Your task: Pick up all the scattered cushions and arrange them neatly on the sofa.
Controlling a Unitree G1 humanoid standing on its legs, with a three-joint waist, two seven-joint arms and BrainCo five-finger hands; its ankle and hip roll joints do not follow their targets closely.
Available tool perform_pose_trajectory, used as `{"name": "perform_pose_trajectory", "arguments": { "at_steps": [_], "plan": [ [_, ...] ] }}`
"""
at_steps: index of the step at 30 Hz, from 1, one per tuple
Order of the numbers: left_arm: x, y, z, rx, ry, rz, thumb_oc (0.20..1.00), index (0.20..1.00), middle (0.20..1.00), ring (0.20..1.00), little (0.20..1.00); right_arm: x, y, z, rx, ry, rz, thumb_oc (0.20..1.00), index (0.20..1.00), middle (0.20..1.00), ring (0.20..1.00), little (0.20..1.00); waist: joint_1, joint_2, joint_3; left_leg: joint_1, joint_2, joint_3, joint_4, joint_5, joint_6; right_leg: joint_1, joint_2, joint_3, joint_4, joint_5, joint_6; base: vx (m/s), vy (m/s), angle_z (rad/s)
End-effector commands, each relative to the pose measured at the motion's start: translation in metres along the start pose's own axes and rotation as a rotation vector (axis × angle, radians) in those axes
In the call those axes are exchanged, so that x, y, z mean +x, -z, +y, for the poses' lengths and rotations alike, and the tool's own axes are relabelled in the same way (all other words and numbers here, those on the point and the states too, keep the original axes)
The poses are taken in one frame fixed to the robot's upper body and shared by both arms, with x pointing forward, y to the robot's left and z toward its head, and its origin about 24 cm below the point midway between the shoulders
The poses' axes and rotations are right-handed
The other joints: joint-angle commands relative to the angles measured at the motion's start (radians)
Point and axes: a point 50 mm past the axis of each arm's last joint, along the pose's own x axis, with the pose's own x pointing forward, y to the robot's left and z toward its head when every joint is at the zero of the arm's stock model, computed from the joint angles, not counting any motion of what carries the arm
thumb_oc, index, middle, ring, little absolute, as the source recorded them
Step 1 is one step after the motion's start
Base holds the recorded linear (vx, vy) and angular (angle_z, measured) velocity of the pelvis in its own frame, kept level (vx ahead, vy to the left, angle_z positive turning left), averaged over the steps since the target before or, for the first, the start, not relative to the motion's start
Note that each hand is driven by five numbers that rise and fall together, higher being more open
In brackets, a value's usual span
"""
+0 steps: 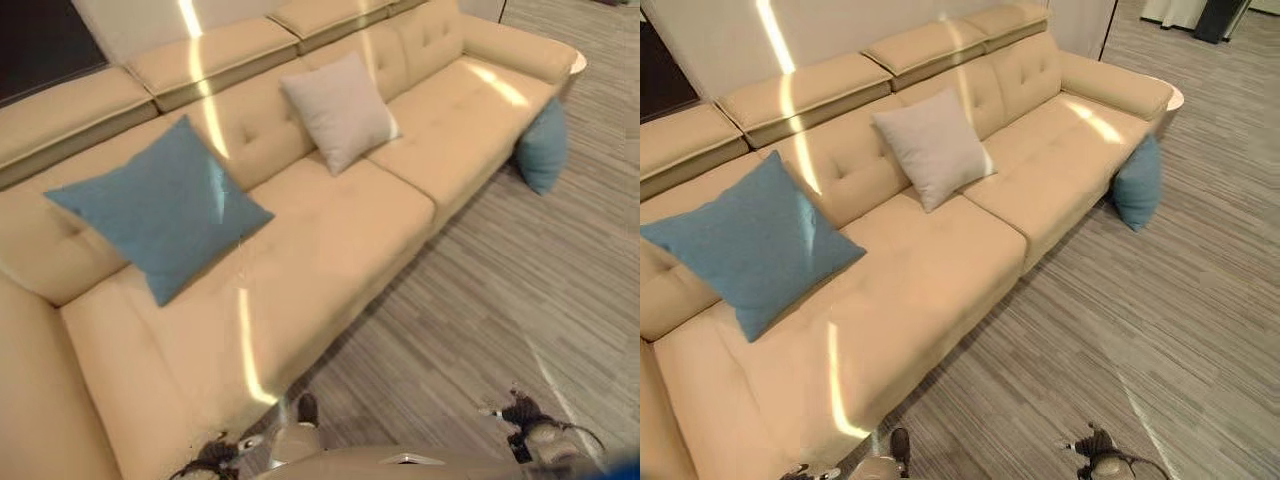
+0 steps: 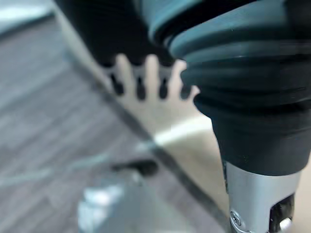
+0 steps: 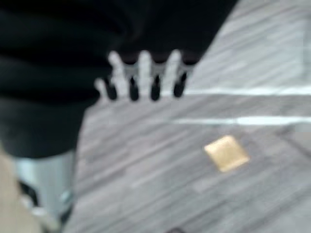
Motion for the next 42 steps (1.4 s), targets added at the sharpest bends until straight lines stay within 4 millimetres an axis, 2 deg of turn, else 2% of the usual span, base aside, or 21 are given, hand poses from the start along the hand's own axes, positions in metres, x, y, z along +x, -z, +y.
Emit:
{"name": "perform_pose_trajectory", "arguments": {
  "at_steps": [1, 3, 4, 5, 8, 9, 11, 14, 17, 19, 26, 28, 29, 31, 32, 34, 36, 37, 38, 40, 42],
  "plan": [
    [0.005, -0.039, 0.005, 0.043, -0.008, -0.12, 1.0, 1.0, 1.0, 1.0, 1.0, 0.004, -0.034, -0.01, 0.076, 0.049, -0.097, 1.0, 1.0, 1.0, 1.0, 1.0, -0.011, -0.041, 0.06, 0.035, -0.121, -0.047, 0.15, -0.256, 0.069, 0.015, -0.024, 0.118, -0.133, 0.155, 0.087, -0.03, -0.064, -0.09],
    [0.005, -0.046, -0.004, 0.052, 0.012, -0.145, 1.0, 1.0, 1.0, 1.0, 1.0, 0.004, -0.035, -0.009, 0.059, 0.05, -0.103, 1.0, 1.0, 1.0, 1.0, 1.0, 0.009, -0.046, 0.07, -0.001, -0.164, -0.199, 0.173, -0.262, 0.055, 0.01, -0.014, 0.154, -0.141, 0.164, 0.083, -0.04, 0.013, -0.54],
    [0.005, -0.048, -0.011, 0.057, 0.03, -0.154, 1.0, 1.0, 1.0, 1.0, 1.0, 0.004, -0.032, -0.009, 0.048, 0.05, -0.1, 1.0, 1.0, 1.0, 1.0, 1.0, 0.03, -0.043, 0.075, -0.021, -0.214, -0.337, 0.153, -0.255, 0.049, 0.007, -0.004, 0.196, -0.14, 0.176, 0.088, -0.01, 0.11, -1.11],
    [0.005, -0.047, -0.014, 0.071, 0.04, -0.146, 1.0, 1.0, 1.0, 1.0, 1.0, 0.004, -0.034, -0.011, 0.038, 0.053, -0.104, 1.0, 1.0, 1.0, 1.0, 1.0, 0.025, -0.037, 0.062, 0.003, -0.218, -0.369, 0.114, -0.261, 0.052, 0.0, 0.001, 0.232, -0.152, 0.184, 0.106, 0.02, 0.227, -1.68],
    [0.006, -0.046, -0.007, 0.138, 0.018, -0.14, 1.0, 1.0, 1.0, 1.0, 1.0, 0.005, -0.037, -0.011, 0.046, 0.045, -0.096, 1.0, 1.0, 1.0, 1.0, 1.0, 0.0, -0.024, 0.071, 0.046, -0.204, -0.262, 0.089, -0.271, 0.081, -0.091, -0.038, 0.313, -0.067, 0.21, 0.138, -0.07, 0.36, -1.67],
    [0.006, -0.048, -0.004, 0.139, 0.01, -0.144, 1.0, 1.0, 1.0, 1.0, 1.0, 0.005, -0.035, -0.011, 0.047, 0.046, -0.088, 1.0, 1.0, 1.0, 1.0, 1.0, 0.0, -0.023, 0.078, 0.049, -0.202, -0.239, 0.087, -0.274, 0.085, -0.11, -0.047, 0.313, -0.054, 0.22, 0.149, -0.13, 0.209, -1.39],
    [0.006, -0.051, 0.002, 0.126, -0.015, -0.149, 1.0, 1.0, 1.0, 1.0, 1.0, 0.006, -0.038, -0.011, 0.056, 0.046, -0.087, 1.0, 1.0, 1.0, 1.0, 1.0, 0.008, -0.021, 0.094, 0.059, -0.191, -0.179, 0.085, -0.28, 0.091, -0.146, -0.082, 0.258, -0.025, 0.248, 0.161, -0.1, 0.112, -0.99],
    [0.007, -0.05, 0.013, 0.103, -0.044, -0.137, 1.0, 1.0, 1.0, 1.0, 1.0, 0.006, -0.036, -0.011, 0.065, 0.049, -0.076, 1.0, 1.0, 1.0, 1.0, 1.0, 0.022, -0.013, 0.093, 0.085, -0.168, -0.104, 0.074, -0.284, 0.098, -0.136, -0.134, 0.074, 0.005, 0.239, 0.148, -0.02, 0.06, -1.09],
    [0.006, -0.045, 0.018, 0.098, -0.053, -0.123, 1.0, 1.0, 1.0, 1.0, 1.0, 0.005, -0.032, -0.009, 0.073, 0.044, -0.065, 1.0, 1.0, 1.0, 1.0, 1.0, 0.022, -0.02, 0.088, 0.111, -0.162, -0.065, 0.061, -0.29, 0.101, -0.102, -0.123, 0.042, -0.015, 0.221, 0.138, 0.02, -0.047, -0.87],
    [0.006, -0.04, 0.015, 0.083, -0.045, -0.114, 1.0, 1.0, 1.0, 1.0, 1.0, 0.005, -0.03, -0.009, 0.094, 0.049, -0.063, 1.0, 1.0, 1.0, 1.0, 1.0, 0.015, -0.026, 0.078, 0.115, -0.161, -0.058, 0.056, -0.282, 0.097, -0.087, -0.099, 0.074, -0.049, 0.219, 0.13, 0.06, -0.129, -0.15],
    [0.006, -0.034, 0.001, 0.095, 0.001, -0.086, 1.0, 1.0, 1.0, 1.0, 1.0, 0.004, -0.023, -0.008, 0.131, 0.053, -0.055, 1.0, 1.0, 1.0, 1.0, 1.0, -0.026, -0.012, 0.05, 0.16, -0.132, -0.065, 0.013, -0.266, 0.068, -0.042, -0.045, 0.098, -0.131, 0.212, 0.111, 0.11, -0.184, -0.1],
    [0.006, -0.041, -0.005, 0.112, 0.023, -0.107, 1.0, 1.0, 1.0, 1.0, 1.0, 0.003, -0.022, -0.008, 0.156, 0.058, -0.053, 1.0, 1.0, 1.0, 1.0, 1.0, -0.036, -0.015, 0.059, 0.124, -0.107, -0.067, 0.107, -0.279, 0.044, -0.028, -0.032, 0.101, -0.147, 0.203, 0.1, 0.05, -0.297, 0.09],
    [0.006, -0.051, -0.014, 0.13, 0.049, -0.14, 1.0, 1.0, 1.0, 1.0, 1.0, 0.004, -0.023, -0.011, 0.169, 0.076, -0.052, 1.0, 1.0, 1.0, 1.0, 1.0, -0.032, -0.024, 0.087, 0.022, -0.078, -0.075, 0.31, -0.253, 0.03, -0.008, -0.029, 0.101, -0.167, 0.198, 0.077, 0.02, -0.329, 0.27],
    [0.006, -0.052, -0.017, 0.14, 0.054, -0.143, 1.0, 1.0, 1.0, 1.0, 1.0, 0.004, -0.021, -0.011, 0.166, 0.076, -0.046, 1.0, 1.0, 1.0, 1.0, 1.0, -0.031, -0.024, 0.093, -0.004, -0.076, -0.088, 0.355, -0.245, 0.035, 0.0, -0.023, 0.101, -0.17, 0.196, 0.069, 0.06, -0.19, 0.19],
    [0.006, -0.052, -0.02, 0.157, 0.065, -0.143, 1.0, 1.0, 1.0, 1.0, 1.0, 0.003, -0.017, -0.009, 0.163, 0.073, -0.031, 1.0, 1.0, 1.0, 1.0, 1.0, -0.027, -0.026, 0.096, -0.055, -0.111, -0.109, 0.354, -0.263, 0.054, 0.015, -0.014, 0.115, -0.184, 0.189, 0.066, 0.14, -0.1, -0.03],
    [0.006, -0.051, -0.021, 0.163, 0.064, -0.138, 1.0, 1.0, 1.0, 1.0, 1.0, 0.003, -0.015, -0.008, 0.16, 0.071, -0.028, 1.0, 1.0, 1.0, 1.0, 1.0, -0.02, -0.028, 0.091, -0.073, -0.144, -0.114, 0.294, -0.266, 0.06, 0.034, -0.005, 0.124, -0.198, 0.184, 0.072, 0.21, -0.091, 0.04],
    [0.006, -0.05, -0.02, 0.17, 0.065, -0.132, 1.0, 1.0, 1.0, 1.0, 1.0, 0.003, -0.015, -0.007, 0.159, 0.071, -0.023, 1.0, 1.0, 1.0, 1.0, 1.0, -0.008, -0.021, 0.086, -0.103, -0.191, -0.117, 0.219, -0.224, 0.067, 0.059, 0.02, 0.149, -0.211, 0.176, 0.075, 0.25, -0.023, 0.08],
    [0.006, -0.049, -0.018, 0.166, 0.06, -0.133, 1.0, 1.0, 1.0, 1.0, 1.0, 0.003, -0.014, -0.007, 0.165, 0.074, -0.018, 1.0, 1.0, 1.0, 1.0, 1.0, 0.005, -0.011, 0.078, -0.129, -0.217, -0.122, 0.15, -0.168, 0.059, 0.076, 0.049, 0.179, -0.214, 0.161, 0.077, 0.38, 0.037, -0.02],
    [0.006, -0.045, -0.014, 0.157, 0.05, -0.121, 1.0, 1.0, 1.0, 1.0, 1.0, 0.003, -0.012, -0.007, 0.153, 0.07, -0.009, 1.0, 1.0, 1.0, 1.0, 1.0, 0.026, -0.008, 0.072, -0.116, -0.224, -0.131, 0.116, -0.164, 0.063, 0.103, 0.066, 0.215, -0.201, 0.128, 0.076, 0.51, 0.071, -0.82],
    [0.005, -0.032, -0.007, 0.152, 0.033, -0.077, 1.0, 1.0, 1.0, 1.0, 1.0, 0.002, -0.01, -0.005, 0.122, 0.057, -0.008, 1.0, 1.0, 1.0, 1.0, 1.0, 0.037, -0.015, 0.051, -0.045, -0.232, -0.156, 0.089, -0.187, 0.101, 0.098, 0.041, 0.22, -0.061, 0.098, 0.093, 0.54, 0.133, -1.68],
    [0.005, -0.031, -0.002, 0.144, 0.018, -0.076, 1.0, 1.0, 1.0, 1.0, 1.0, 0.002, -0.012, -0.004, 0.113, 0.043, -0.017, 1.0, 1.0, 1.0, 1.0, 1.0, 0.035, -0.014, 0.05, -0.01, -0.229, -0.155, 0.08, -0.202, 0.12, 0.031, 0.018, 0.227, 0.078, 0.137, 0.127, 0.27, 0.106, -1.0]
  ]
}}
